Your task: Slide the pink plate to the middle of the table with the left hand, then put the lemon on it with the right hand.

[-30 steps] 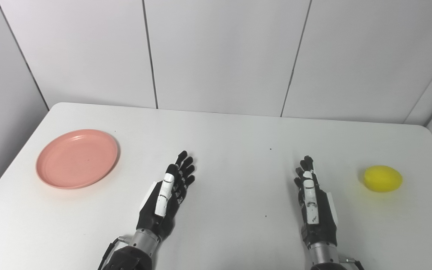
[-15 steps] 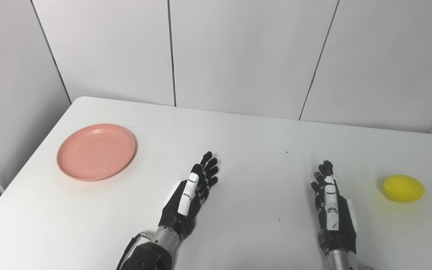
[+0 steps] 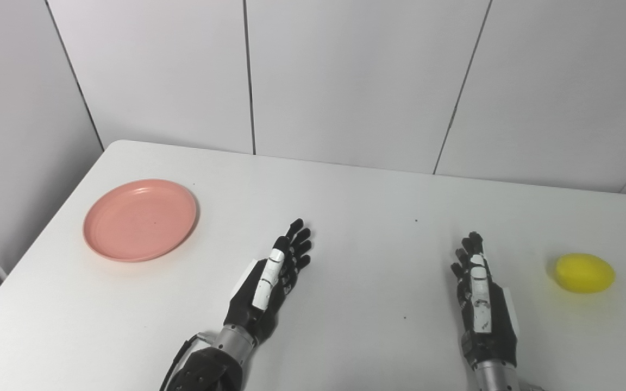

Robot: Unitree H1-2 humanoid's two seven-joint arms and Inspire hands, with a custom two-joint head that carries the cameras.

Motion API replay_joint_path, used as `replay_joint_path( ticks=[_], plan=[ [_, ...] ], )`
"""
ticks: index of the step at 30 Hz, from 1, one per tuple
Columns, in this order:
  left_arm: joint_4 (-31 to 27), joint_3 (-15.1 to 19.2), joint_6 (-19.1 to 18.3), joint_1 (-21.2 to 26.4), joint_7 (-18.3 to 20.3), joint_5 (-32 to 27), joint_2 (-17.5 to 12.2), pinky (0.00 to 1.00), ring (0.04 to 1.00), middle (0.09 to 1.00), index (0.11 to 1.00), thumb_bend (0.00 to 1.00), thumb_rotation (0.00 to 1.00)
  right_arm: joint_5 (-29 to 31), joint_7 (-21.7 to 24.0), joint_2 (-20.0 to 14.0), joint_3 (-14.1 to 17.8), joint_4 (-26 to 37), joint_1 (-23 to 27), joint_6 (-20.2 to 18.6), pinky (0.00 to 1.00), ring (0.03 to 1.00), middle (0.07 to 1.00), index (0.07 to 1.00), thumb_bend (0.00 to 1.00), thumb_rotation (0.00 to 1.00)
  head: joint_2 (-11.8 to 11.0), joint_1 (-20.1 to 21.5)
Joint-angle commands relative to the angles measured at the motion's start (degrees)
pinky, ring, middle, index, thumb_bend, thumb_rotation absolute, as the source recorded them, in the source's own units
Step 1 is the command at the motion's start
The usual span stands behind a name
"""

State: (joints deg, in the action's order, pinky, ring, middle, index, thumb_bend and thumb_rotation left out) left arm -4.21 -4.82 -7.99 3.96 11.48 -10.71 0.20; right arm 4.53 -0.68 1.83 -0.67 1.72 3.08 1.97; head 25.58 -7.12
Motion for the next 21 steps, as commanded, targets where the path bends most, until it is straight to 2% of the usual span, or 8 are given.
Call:
replay_joint_path(
  ticks=[1,11,17,21],
  plan=[
    [-2.19,0.51,-0.46,1.55,-0.52,0.34,-0.68,1.00,0.996,1.000,1.000,0.62,1.00,0.14,0.49,0.00,0.22,-0.71,-0.03,1.43,1.00,1.000,1.000,1.000,0.21,1.00,0.01,-0.09],
    [-8.71,3.68,-2.86,3.86,-1.46,-0.82,-3.14,1.00,0.988,0.998,0.990,0.62,1.00,0.38,0.68,-0.11,0.12,-0.55,-0.21,1.48,1.00,1.000,1.000,1.000,0.21,1.00,-0.19,-0.73],
    [-13.59,5.99,-4.77,6.64,-2.60,-0.89,-4.71,1.00,0.990,0.998,0.990,0.58,1.00,-0.09,0.48,-0.32,0.18,-1.02,-0.14,1.93,1.00,1.000,1.000,1.000,0.20,1.00,-0.35,-1.12],
    [-15.28,7.20,-6.22,7.96,-2.97,-1.00,-5.50,1.00,0.987,0.995,0.988,0.62,1.00,0.10,0.69,-0.41,0.29,-1.17,-0.04,2.08,1.00,1.000,1.000,1.000,0.20,1.00,-0.44,-1.38]
  ],
)
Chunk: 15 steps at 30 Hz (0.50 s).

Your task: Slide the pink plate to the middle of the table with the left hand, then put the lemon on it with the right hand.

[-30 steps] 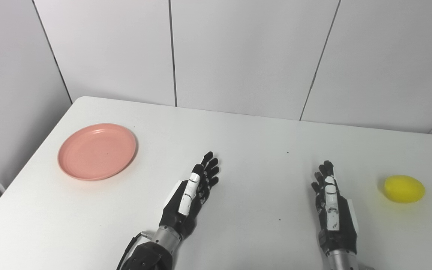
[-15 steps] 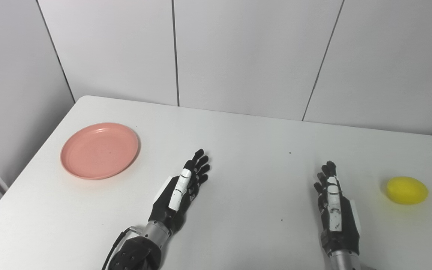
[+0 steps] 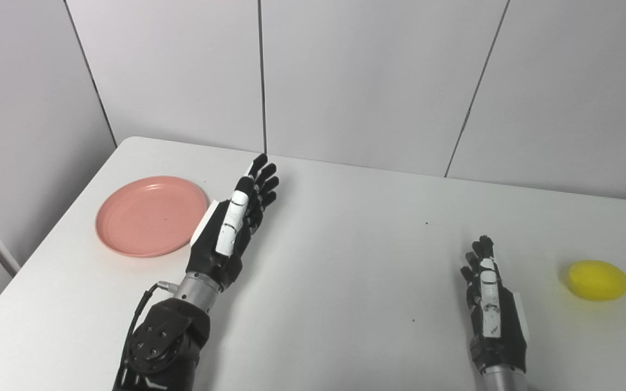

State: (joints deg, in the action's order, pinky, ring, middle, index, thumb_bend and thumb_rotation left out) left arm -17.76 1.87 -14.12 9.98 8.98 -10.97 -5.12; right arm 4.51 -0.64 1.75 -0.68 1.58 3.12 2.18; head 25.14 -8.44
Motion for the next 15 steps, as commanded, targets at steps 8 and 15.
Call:
replay_joint_path(
  ticks=[8,15],
  plan=[
    [-2.11,3.08,0.37,5.09,-0.32,-1.05,-2.52,1.00,0.986,0.998,0.990,0.61,1.00,0.70,0.93,-0.69,0.40,-0.76,-0.02,1.05,1.00,1.000,1.000,1.000,0.19,1.00,-0.36,-0.93],
    [0.93,6.20,2.03,7.51,-0.65,-1.51,-5.17,0.99,0.974,0.987,0.975,0.64,1.00,1.55,1.46,-0.99,0.42,-0.59,-0.10,1.16,1.00,1.000,1.000,1.000,0.19,1.00,-0.50,-1.59]
  ],
)
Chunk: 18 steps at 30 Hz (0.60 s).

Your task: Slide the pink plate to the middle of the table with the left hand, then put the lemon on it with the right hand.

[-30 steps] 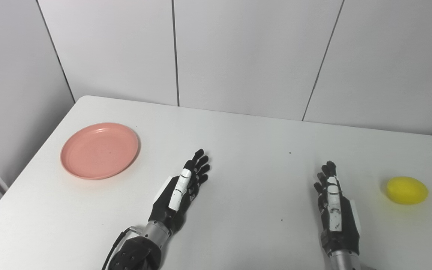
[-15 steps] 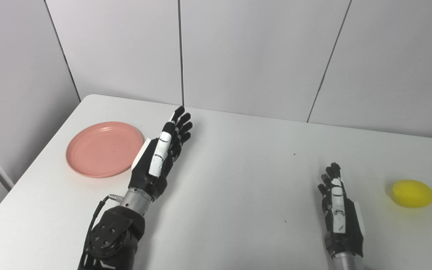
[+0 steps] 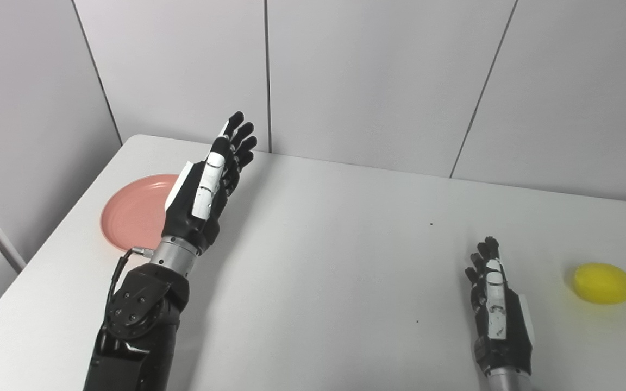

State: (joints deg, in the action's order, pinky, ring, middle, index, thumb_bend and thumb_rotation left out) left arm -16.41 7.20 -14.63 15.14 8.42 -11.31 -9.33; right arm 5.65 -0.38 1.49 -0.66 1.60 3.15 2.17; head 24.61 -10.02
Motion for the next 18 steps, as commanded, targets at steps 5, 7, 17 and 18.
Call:
replay_joint_path(
  ticks=[5,7,17,18],
  plan=[
    [2.06,2.97,3.75,3.79,0.44,-2.20,-3.21,1.00,0.994,0.999,0.988,0.61,1.00,0.72,1.61,-1.05,0.34,-0.78,-0.11,1.58,1.00,1.000,1.000,1.000,0.18,1.00,-0.12,-0.20],
    [2.94,4.01,4.44,4.39,-0.23,-2.03,-3.78,1.00,0.994,0.998,0.981,0.60,1.00,0.93,1.61,-0.91,0.58,-0.55,-0.17,1.01,1.00,1.000,1.000,1.000,0.19,1.00,-0.14,-0.25],
    [4.18,8.18,3.83,6.85,-2.60,-3.12,-5.33,1.00,0.974,0.982,0.975,0.59,1.00,0.81,1.63,-0.89,0.74,-0.24,-0.11,0.56,1.00,1.000,1.000,1.000,0.17,1.00,-0.32,-0.71],
    [4.47,8.75,3.66,7.11,-2.67,-3.87,-5.50,1.00,0.970,0.979,0.973,0.59,1.00,0.78,1.63,-0.89,0.72,-0.14,-0.11,0.44,1.00,1.000,1.000,1.000,0.17,1.00,-0.32,-0.71]
  ],
)
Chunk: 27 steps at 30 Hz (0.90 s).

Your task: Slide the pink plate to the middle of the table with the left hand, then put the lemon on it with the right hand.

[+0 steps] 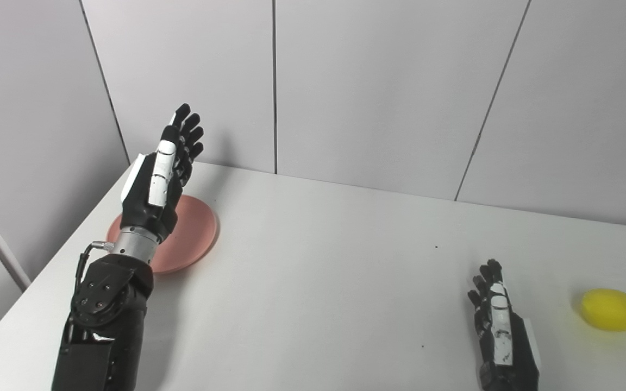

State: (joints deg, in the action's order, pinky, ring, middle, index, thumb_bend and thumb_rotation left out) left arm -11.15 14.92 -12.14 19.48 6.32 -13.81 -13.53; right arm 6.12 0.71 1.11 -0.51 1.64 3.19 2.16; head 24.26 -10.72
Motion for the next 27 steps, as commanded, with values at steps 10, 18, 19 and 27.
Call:
replay_joint_path(
  ticks=[10,18,19,27],
  plan=[
    [2.29,3.22,1.65,3.89,-2.36,-0.97,-4.56,0.99,0.983,0.984,0.970,0.59,1.00,0.75,0.82,-0.61,0.74,-0.13,-0.35,0.93,1.00,1.000,1.000,1.000,0.16,1.00,-0.03,-0.81],
    [6.74,5.71,3.24,3.76,-1.01,-4.01,-7.68,0.99,0.990,0.990,0.975,0.58,1.00,0.70,0.83,-0.90,0.67,0.34,-0.45,0.06,1.00,1.000,1.000,1.000,0.17,1.00,0.17,-0.95],
    [7.23,5.94,3.45,3.69,-0.93,-4.26,-7.97,0.99,0.988,0.985,0.977,0.58,1.00,0.75,0.82,-0.90,0.69,0.38,-0.46,-0.05,1.00,1.000,1.000,1.000,0.17,1.00,0.17,-0.95],
    [11.32,8.19,5.17,3.11,0.52,-6.52,-10.63,1.00,0.994,0.990,0.985,0.59,1.00,1.33,1.08,-0.95,0.77,0.63,-0.57,-0.11,1.00,1.000,1.000,1.000,0.16,1.00,0.35,-1.49]
  ],
)
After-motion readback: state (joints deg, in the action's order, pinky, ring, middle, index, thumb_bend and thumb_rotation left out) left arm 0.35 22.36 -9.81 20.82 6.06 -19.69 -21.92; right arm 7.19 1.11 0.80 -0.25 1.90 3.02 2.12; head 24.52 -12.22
